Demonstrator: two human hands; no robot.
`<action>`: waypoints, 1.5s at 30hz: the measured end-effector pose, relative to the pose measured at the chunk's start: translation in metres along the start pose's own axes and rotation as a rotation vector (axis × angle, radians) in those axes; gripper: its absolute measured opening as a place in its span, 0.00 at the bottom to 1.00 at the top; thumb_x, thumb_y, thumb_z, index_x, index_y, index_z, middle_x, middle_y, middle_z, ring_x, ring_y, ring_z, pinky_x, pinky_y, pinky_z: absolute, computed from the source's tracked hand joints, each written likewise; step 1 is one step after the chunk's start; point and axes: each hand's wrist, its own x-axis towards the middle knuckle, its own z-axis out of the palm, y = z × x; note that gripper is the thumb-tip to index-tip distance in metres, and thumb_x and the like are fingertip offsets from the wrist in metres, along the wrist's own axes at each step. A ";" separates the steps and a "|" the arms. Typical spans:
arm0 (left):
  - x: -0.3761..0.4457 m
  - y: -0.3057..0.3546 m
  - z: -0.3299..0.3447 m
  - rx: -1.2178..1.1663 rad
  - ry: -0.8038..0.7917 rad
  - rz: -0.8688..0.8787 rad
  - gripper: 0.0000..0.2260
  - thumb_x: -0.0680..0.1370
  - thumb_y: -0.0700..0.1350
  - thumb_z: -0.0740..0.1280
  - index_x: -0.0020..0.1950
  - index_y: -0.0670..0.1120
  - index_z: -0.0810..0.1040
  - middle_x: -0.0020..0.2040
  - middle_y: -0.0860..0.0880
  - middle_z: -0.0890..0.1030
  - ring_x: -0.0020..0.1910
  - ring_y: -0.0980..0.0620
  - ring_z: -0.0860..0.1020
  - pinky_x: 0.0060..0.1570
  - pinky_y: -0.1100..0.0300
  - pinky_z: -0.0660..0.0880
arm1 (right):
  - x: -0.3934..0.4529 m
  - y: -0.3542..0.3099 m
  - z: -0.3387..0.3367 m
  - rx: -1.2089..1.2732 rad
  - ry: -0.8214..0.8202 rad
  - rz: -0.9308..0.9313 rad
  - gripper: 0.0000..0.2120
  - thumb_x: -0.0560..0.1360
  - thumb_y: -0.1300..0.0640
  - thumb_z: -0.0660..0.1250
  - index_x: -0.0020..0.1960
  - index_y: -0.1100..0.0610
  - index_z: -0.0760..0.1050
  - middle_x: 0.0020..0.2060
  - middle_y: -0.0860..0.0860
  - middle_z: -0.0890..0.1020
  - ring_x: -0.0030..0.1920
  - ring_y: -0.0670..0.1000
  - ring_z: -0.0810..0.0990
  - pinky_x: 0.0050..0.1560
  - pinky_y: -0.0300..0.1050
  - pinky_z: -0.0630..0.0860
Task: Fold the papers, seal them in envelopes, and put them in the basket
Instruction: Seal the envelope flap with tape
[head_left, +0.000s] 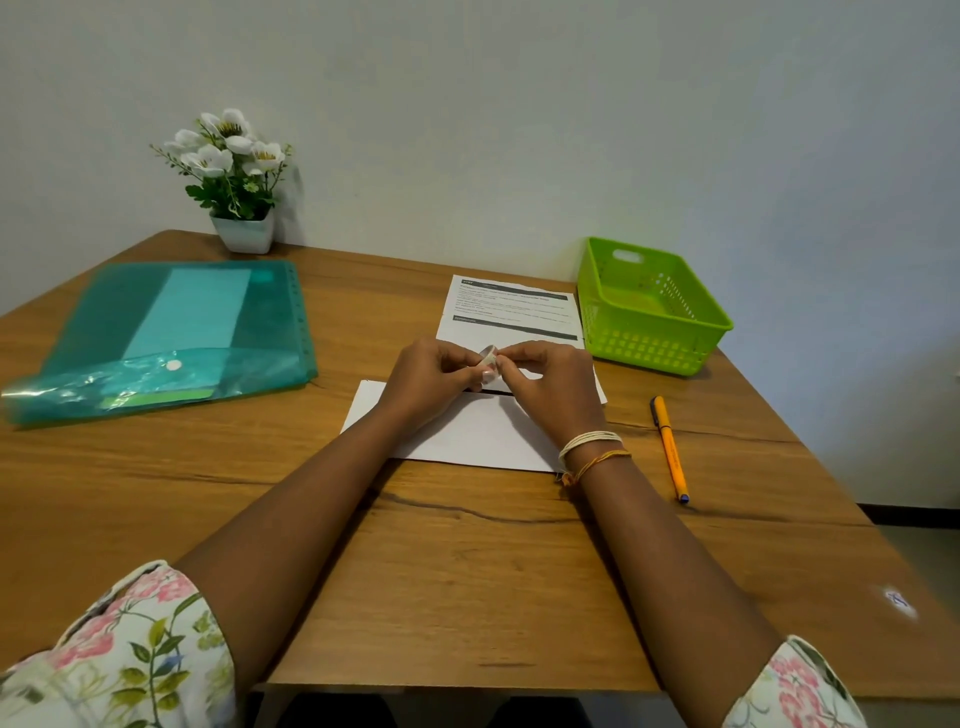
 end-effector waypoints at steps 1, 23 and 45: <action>0.000 0.000 0.000 0.004 0.001 0.001 0.06 0.73 0.44 0.73 0.49 0.44 0.86 0.39 0.52 0.85 0.38 0.59 0.81 0.35 0.73 0.72 | 0.000 0.000 0.001 -0.004 0.002 0.005 0.07 0.72 0.57 0.71 0.48 0.57 0.85 0.42 0.51 0.86 0.42 0.46 0.84 0.49 0.48 0.82; 0.003 -0.004 0.001 0.021 -0.001 -0.021 0.07 0.73 0.44 0.73 0.49 0.45 0.86 0.42 0.51 0.85 0.43 0.53 0.83 0.44 0.58 0.79 | -0.002 -0.001 0.010 -0.084 0.009 0.027 0.04 0.69 0.57 0.73 0.42 0.57 0.80 0.39 0.52 0.83 0.40 0.50 0.81 0.42 0.50 0.81; 0.003 -0.001 0.001 0.033 -0.005 -0.042 0.08 0.73 0.44 0.73 0.51 0.45 0.85 0.45 0.49 0.86 0.45 0.53 0.82 0.42 0.63 0.75 | 0.005 0.009 0.001 0.164 0.011 0.190 0.04 0.71 0.56 0.73 0.41 0.56 0.83 0.36 0.48 0.84 0.37 0.43 0.82 0.40 0.32 0.77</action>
